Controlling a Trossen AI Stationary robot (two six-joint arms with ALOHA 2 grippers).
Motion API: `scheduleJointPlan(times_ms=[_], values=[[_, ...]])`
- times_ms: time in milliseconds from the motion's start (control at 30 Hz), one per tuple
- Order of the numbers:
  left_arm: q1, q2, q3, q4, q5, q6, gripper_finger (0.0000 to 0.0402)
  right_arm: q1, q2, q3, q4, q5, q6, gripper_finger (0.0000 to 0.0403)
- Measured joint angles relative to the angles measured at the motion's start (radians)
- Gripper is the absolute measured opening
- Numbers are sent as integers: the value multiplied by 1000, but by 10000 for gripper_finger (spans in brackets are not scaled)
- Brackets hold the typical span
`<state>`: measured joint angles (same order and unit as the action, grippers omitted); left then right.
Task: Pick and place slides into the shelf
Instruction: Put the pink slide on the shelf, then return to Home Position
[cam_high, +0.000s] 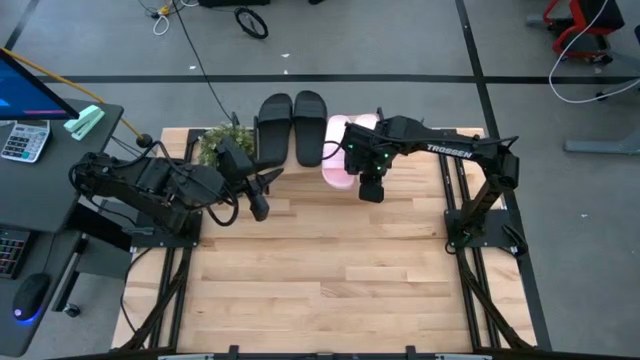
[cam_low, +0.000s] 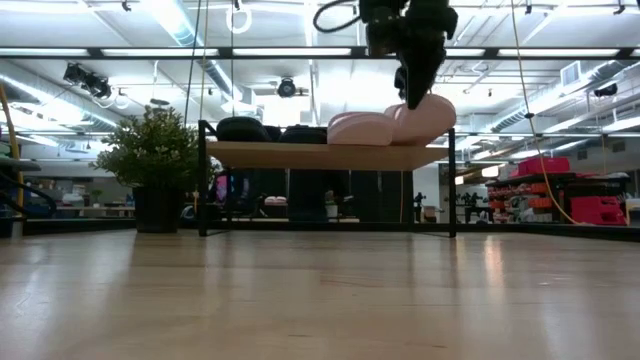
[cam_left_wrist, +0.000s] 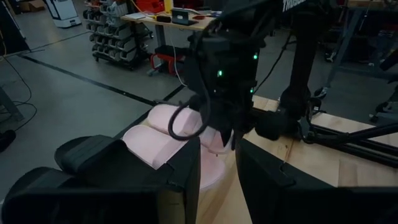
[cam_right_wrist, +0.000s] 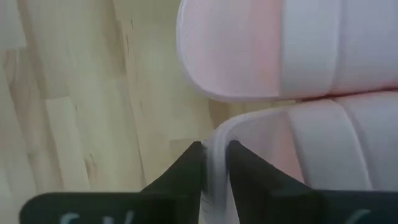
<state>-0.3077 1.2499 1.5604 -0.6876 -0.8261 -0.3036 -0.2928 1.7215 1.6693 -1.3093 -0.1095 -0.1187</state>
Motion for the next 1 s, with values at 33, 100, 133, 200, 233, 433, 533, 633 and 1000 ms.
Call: scheduleJointPlan(times_ms=[33,100,133,200,233,433,533,633,1000], values=[[0,0,0,0,0,0,107,0,0,-13,2,6,-3,78],[0,0,0,0,0,0,107,0,0,-30,9,12,-6,86],[0,0,0,0,0,0,107,0,0,-36,11,12,-6,89],[0,0,0,0,0,0,107,0,1,-38,13,11,-7,95],[0,0,0,0,0,0,107,0,1,-36,18,9,-7,98],[1,0,0,0,0,1,107,1,1,5,65,-12,-6,110],[1,0,0,-1,0,1,107,1,1,12,99,-31,-4,110],[1,0,0,-1,0,1,107,1,1,12,100,-31,-4,110],[1,0,0,-7,0,0,107,16,-20,12,75,-27,-5,112]])
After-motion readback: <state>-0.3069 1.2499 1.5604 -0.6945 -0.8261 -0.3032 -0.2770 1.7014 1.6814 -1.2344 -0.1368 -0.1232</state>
